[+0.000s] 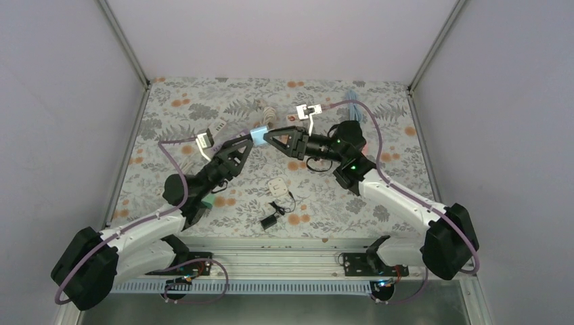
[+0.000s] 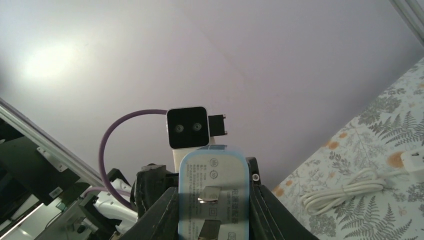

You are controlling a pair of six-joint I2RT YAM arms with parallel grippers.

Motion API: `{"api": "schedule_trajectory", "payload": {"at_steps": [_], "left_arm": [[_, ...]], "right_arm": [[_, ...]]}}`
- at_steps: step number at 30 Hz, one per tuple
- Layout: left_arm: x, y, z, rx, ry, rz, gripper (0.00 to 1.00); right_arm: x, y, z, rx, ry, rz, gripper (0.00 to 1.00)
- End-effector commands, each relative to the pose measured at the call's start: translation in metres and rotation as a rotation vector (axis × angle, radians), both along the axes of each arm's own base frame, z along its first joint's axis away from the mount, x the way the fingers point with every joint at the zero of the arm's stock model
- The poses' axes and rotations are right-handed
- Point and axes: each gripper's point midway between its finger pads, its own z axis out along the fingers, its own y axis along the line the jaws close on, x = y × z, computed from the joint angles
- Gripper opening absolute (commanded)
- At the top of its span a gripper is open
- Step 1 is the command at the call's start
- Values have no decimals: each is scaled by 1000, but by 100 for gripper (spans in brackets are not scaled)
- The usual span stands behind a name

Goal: Insert the plug

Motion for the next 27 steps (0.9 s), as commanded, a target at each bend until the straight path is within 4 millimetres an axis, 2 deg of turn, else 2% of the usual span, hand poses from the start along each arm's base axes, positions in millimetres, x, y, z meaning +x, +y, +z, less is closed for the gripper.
{"api": "schedule_trajectory", "payload": {"at_steps": [1,6,10,14,18,23,27], "left_arm": [[-6,1,20,-38,-48,-27,63],[-3,-1,21,-30,-50,-25,56],[2,-6,18,15,-38,-19,55],[10,-3,7,41,16,25,67],[16,7,2,43,46,79,70],[11,7,9,33,19,48,63],[7,2,13,38,-3,17,61]], "right_arm": [[-2,6,20,38,-50,8,22],[-6,11,19,33,-50,35,22],[-6,12,18,34,-50,45,22],[-11,8,27,65,-83,44,22],[-13,4,31,78,-92,30,21],[-14,5,29,81,-88,45,22],[-14,7,28,85,-81,57,22]]}}
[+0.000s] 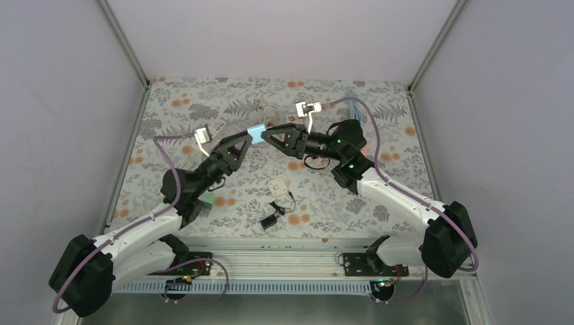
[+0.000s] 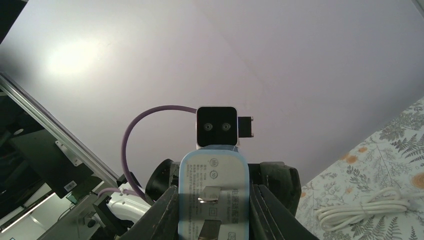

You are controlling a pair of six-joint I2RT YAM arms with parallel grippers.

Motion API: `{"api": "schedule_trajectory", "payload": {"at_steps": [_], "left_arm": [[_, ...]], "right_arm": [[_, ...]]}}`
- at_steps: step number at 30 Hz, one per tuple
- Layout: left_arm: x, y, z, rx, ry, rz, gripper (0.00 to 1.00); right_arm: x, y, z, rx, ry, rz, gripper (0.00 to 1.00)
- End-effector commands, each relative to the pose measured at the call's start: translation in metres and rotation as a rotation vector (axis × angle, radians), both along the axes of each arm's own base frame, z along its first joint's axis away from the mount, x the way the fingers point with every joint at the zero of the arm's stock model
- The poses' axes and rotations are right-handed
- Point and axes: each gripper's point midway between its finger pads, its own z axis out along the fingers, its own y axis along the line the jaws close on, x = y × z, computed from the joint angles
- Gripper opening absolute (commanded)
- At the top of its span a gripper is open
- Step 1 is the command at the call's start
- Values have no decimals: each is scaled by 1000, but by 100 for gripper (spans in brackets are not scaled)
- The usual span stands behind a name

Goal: Insert the plug

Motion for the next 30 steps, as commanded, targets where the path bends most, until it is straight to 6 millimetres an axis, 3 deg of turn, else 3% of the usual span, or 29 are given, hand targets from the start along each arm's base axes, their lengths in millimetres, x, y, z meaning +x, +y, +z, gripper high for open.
{"api": "schedule_trajectory", "payload": {"at_steps": [1,7,17,19,21,24,28,30], "left_arm": [[-8,-4,14,-4,-62,-39,61],[-14,-9,20,2,-100,-79,55],[-15,-11,22,34,-139,-67,28],[-9,-12,22,94,-147,-34,25],[2,-11,19,173,-132,23,23],[21,-5,15,332,-124,126,21],[50,6,9,650,-127,243,20],[73,18,-5,865,-42,300,21]], "right_arm": [[-7,1,12,38,-38,21,22],[-2,5,4,13,-21,21,21],[1,6,0,-18,-18,4,24],[2,5,-3,-37,-19,-16,34],[5,0,-4,-60,-35,-55,55],[16,-15,-7,-103,-40,-157,76],[37,-50,-18,-161,-9,-319,85],[47,-67,-29,-201,24,-385,86]]}}
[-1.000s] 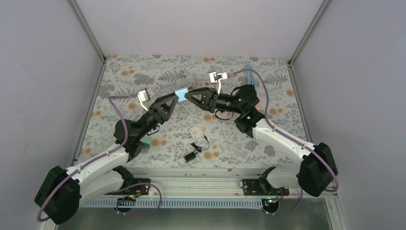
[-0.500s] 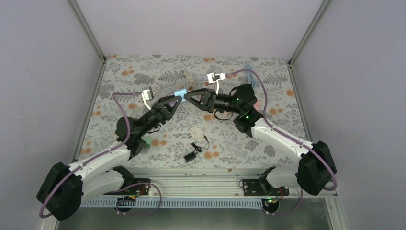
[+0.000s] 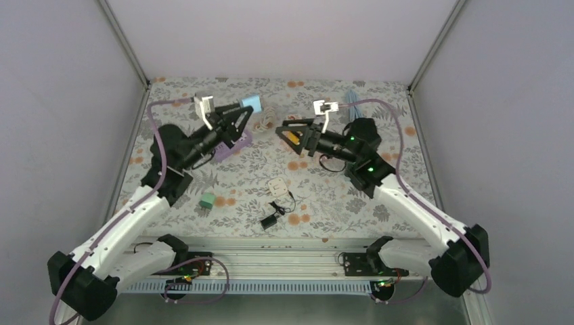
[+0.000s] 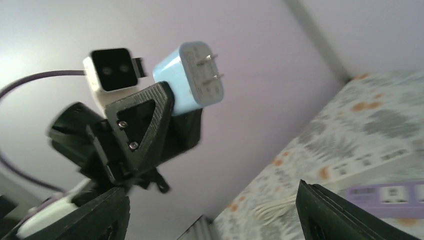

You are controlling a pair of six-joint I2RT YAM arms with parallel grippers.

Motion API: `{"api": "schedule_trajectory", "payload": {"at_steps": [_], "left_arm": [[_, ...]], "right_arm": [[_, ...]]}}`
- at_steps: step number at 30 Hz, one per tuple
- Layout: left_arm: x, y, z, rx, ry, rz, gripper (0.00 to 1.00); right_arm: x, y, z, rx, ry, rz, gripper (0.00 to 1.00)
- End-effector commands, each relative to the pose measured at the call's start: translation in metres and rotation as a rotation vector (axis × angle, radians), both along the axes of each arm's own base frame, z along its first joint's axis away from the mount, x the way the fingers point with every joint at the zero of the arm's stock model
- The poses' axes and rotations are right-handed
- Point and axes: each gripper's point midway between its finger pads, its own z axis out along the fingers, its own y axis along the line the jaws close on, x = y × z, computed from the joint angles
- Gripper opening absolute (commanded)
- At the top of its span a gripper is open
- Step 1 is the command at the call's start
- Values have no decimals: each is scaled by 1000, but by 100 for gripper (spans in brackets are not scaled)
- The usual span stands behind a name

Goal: Insert the plug

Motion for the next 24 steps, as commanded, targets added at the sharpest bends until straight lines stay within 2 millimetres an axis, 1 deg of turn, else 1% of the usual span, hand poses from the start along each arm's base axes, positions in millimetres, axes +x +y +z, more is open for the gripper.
{"api": "schedule_trajectory", "payload": {"at_steps": [1,2,3,4,6,8,10,12,15,17,19,20,23,24], "left_arm": [[46,30,-66,567,208,222,21],[55,39,-73,654,244,256,21],[62,46,-75,738,250,280,21],[70,50,-88,810,276,286,21],[80,62,-107,927,310,295,21],[95,81,-124,1004,371,312,21],[107,94,-141,1018,440,278,22],[117,103,-163,1016,501,228,22],[132,124,-194,1040,577,199,22],[137,130,-211,1056,597,130,22],[140,125,-219,1085,583,42,21],[147,126,-221,1112,560,27,21],[165,139,-224,1151,553,52,22],[169,146,-229,1161,567,60,22]], "right_arm": [[30,-44,-24,-101,35,-218,86],[33,-51,-30,-119,47,-243,85],[33,-58,-34,-133,48,-258,84],[35,-65,-38,-144,49,-278,83],[37,-76,-43,-162,48,-310,82],[39,-84,-45,-176,43,-336,82],[40,-90,-47,-188,43,-351,82],[39,-91,-48,-193,40,-349,81],[38,-91,-50,-193,41,-337,81],[37,-89,-53,-191,46,-322,81],[40,-87,-57,-195,60,-310,81],[42,-85,-60,-202,75,-301,81],[46,-78,-65,-231,94,-260,80],[48,-77,-66,-239,97,-254,79]]}}
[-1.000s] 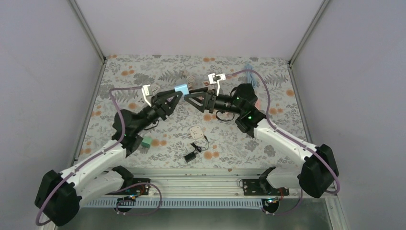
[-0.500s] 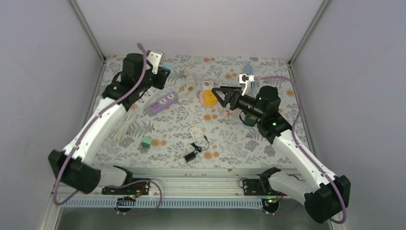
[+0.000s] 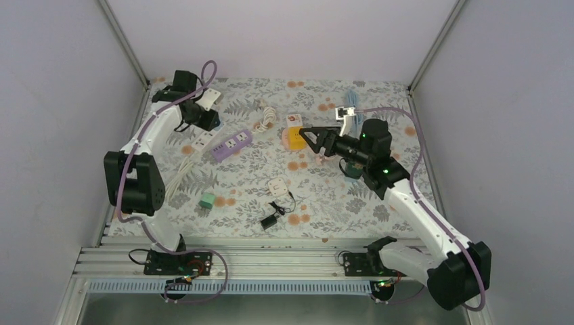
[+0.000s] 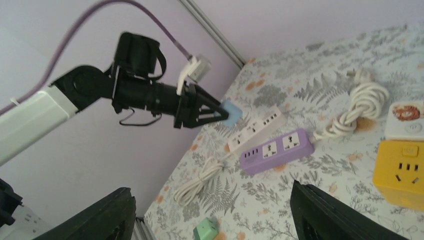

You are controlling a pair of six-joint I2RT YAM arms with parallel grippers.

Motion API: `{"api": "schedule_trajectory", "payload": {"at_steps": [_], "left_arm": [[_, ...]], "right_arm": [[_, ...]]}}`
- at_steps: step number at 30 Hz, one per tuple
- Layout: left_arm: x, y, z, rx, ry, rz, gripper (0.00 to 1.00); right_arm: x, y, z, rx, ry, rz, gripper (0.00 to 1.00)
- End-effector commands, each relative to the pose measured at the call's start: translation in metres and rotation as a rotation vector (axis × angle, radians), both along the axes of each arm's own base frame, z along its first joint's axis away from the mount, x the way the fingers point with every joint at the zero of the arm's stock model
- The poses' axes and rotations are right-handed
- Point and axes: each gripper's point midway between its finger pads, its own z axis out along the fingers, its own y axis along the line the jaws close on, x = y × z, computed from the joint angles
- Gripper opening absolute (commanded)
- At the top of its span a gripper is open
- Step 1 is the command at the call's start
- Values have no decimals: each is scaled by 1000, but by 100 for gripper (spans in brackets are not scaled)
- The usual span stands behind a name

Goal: Insert the plug

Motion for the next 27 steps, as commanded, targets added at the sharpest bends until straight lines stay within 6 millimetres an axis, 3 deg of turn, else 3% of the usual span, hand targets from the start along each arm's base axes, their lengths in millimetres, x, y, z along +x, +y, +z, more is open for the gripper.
{"api": "schedule_trajectory", "payload": {"at_steps": [1,5,13,19,27], "left_arm": [[16,13,6,37,-28,-77,22],[19,34,-20,93,62,-54,22],[38,43,-35,137,84,-70,21],[34,60,-64,193,155,-29,21],[38,55,-79,158,135,-50,21]], "right_arm": [[6,7,-6,-37,12,47,79],[11,6,-2,-36,-1,32,79],[23,9,-9,-39,32,16,77],[29,10,-17,-44,61,5,77],[31,17,-22,-32,84,37,80]]}}
